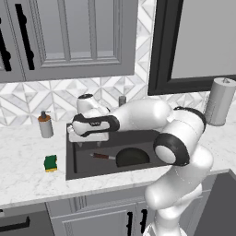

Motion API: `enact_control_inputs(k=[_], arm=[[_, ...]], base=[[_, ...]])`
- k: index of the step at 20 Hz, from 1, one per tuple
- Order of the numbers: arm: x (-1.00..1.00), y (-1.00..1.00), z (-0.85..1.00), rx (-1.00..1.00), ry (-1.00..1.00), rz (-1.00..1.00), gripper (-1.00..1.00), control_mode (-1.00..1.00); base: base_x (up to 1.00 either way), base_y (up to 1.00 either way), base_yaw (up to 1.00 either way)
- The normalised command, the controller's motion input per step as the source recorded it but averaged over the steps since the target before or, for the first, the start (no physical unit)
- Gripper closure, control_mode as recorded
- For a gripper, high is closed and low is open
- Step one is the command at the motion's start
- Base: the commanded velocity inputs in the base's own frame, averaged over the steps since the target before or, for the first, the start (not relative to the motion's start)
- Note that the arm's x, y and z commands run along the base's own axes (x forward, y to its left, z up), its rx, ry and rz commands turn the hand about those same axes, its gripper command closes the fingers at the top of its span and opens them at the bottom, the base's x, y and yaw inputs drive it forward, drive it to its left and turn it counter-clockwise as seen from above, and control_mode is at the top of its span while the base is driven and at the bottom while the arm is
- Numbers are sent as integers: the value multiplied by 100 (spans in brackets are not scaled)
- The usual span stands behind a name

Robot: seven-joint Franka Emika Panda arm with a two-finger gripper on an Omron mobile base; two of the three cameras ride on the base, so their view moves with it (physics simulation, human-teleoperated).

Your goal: Pick the pan and sponge and place them into the sink. Then turn on the water.

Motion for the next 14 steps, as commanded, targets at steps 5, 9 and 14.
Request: enact_control_inputs(k=[5,9,14], arm=[[-19,35,17,4,0,17,-100,-100],[-12,51,12,0,0,24,-100,-100],[-14,69,1,0,0,21,-100,-100]], base=[[0,0,0],[0,0,0],[0,0,0]])
